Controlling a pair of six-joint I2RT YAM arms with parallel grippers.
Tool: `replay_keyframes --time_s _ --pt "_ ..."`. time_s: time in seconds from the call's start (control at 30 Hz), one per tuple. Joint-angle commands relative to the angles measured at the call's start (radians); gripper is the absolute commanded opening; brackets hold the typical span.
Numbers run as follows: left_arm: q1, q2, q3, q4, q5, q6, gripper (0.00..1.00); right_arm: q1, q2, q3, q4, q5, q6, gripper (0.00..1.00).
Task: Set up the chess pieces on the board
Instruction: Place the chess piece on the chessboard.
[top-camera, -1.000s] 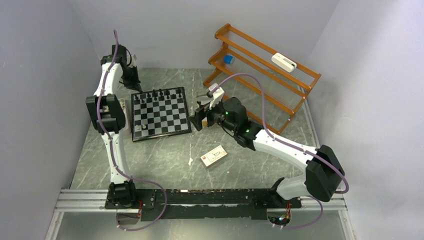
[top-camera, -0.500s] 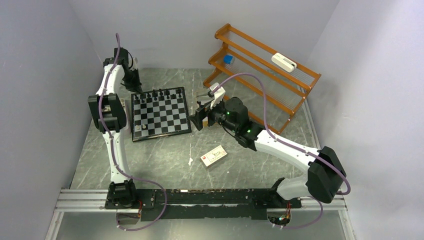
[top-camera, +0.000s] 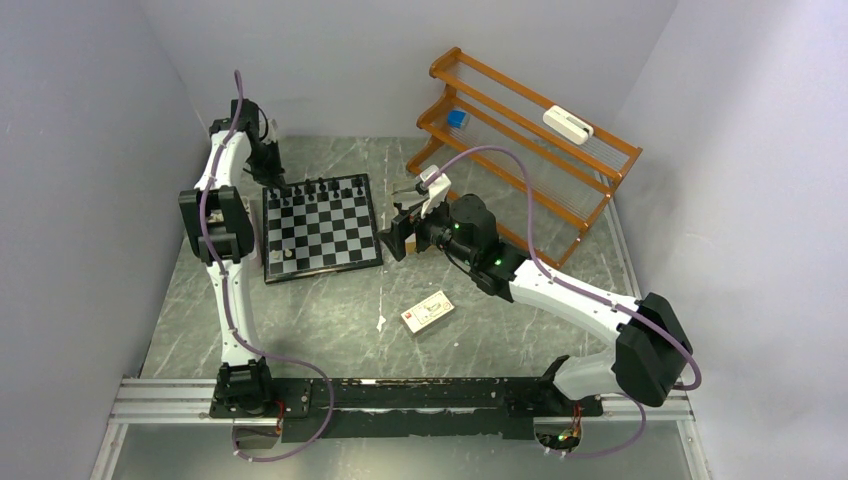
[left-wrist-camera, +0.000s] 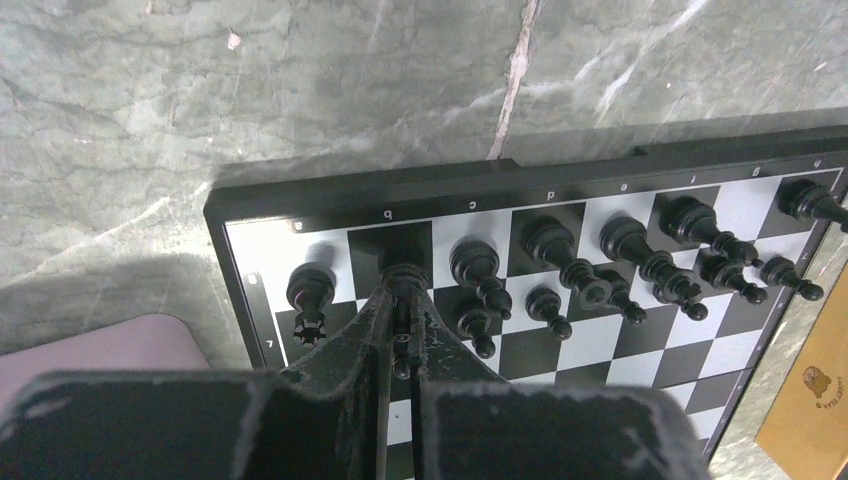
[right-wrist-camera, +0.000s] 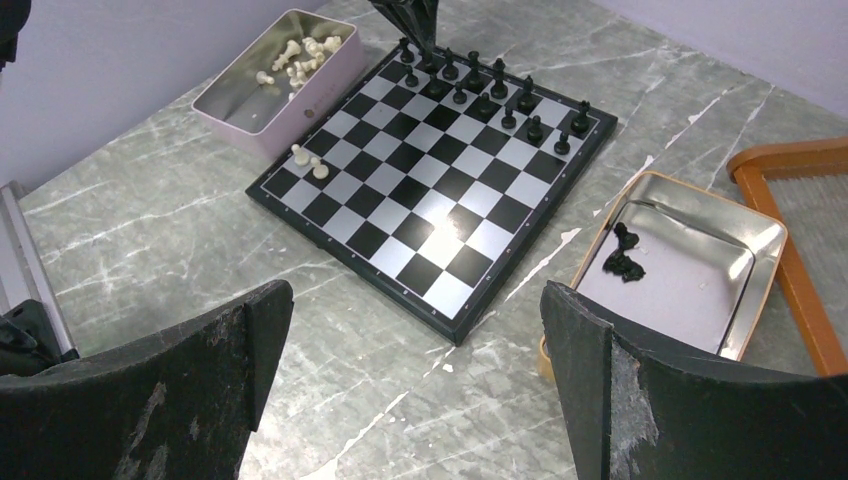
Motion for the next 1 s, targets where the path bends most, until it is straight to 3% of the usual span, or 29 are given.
replay_keyframes --time_s 0.0,0.97 --pt "0.008 0.019 0.062 0.014 -0.014 -0.001 0.11 0.003 -0.027 -0.003 0.016 0.008 -0.010 1.00" --pt "0.008 0.031 0.064 0.017 -0.007 0.000 0.19 0.003 -0.030 -0.005 0.016 0.013 -0.011 1.00"
